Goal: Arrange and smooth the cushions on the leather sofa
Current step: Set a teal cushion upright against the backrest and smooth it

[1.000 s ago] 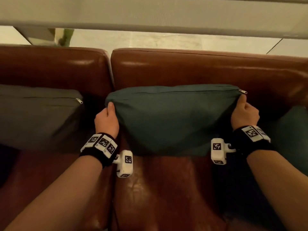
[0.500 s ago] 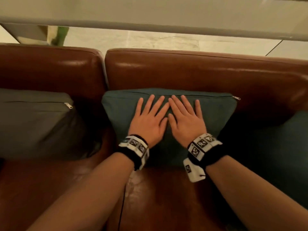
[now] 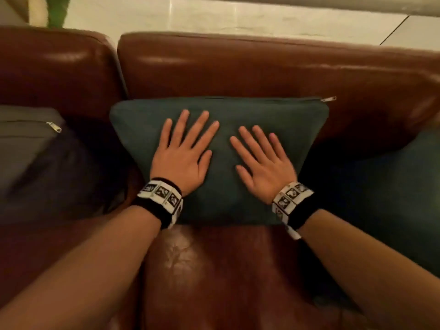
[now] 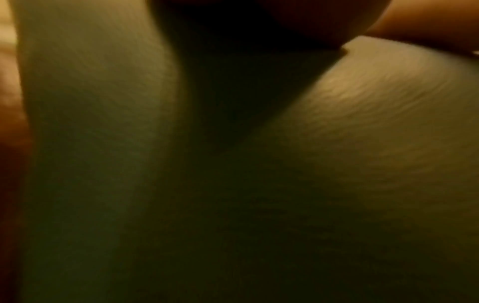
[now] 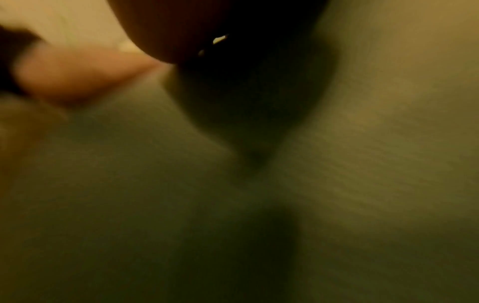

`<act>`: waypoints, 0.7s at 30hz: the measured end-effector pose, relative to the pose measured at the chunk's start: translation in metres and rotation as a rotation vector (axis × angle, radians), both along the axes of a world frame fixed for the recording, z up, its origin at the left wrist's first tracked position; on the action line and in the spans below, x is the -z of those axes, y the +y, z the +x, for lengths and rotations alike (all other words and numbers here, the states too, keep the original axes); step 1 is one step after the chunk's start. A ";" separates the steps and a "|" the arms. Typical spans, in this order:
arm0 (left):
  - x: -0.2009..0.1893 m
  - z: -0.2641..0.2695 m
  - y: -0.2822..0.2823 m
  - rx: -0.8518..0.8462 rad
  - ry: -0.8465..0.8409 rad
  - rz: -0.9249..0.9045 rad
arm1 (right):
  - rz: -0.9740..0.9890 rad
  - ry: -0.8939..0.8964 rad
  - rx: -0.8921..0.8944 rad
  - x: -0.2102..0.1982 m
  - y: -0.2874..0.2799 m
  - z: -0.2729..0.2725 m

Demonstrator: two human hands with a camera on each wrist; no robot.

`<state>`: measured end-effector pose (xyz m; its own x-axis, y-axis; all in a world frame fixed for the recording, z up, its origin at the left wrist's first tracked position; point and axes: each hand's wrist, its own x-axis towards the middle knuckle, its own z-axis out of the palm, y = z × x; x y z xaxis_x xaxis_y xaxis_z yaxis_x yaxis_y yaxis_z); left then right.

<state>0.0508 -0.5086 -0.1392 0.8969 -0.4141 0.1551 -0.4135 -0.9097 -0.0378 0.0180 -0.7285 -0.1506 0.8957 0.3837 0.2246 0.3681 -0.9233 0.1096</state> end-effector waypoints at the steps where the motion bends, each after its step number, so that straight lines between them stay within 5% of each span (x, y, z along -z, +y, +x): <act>1: -0.001 0.007 0.007 -0.022 -0.001 0.004 | -0.049 -0.009 0.002 0.010 -0.029 0.002; 5: -0.007 0.017 0.015 -0.014 0.017 -0.013 | 0.051 -0.130 -0.004 0.008 -0.083 -0.006; 9: -0.003 0.015 0.019 -0.020 0.014 -0.007 | 0.137 -0.228 -0.146 0.005 -0.008 0.000; 12: 0.000 0.014 0.020 -0.004 0.006 -0.009 | -0.026 -0.131 -0.260 0.068 0.033 -0.033; 15: 0.003 0.012 0.019 -0.011 0.003 0.002 | -0.379 0.095 -0.454 0.148 0.008 -0.101; 17: 0.003 0.012 0.018 -0.014 0.008 0.010 | -0.527 0.265 -0.478 0.160 -0.013 -0.129; 19: 0.000 0.008 0.018 -0.030 0.002 0.004 | -0.226 0.334 -0.509 0.138 -0.019 -0.137; 21: -0.003 -0.003 0.011 -0.044 -0.048 -0.069 | 0.245 0.202 -0.436 0.082 -0.013 -0.113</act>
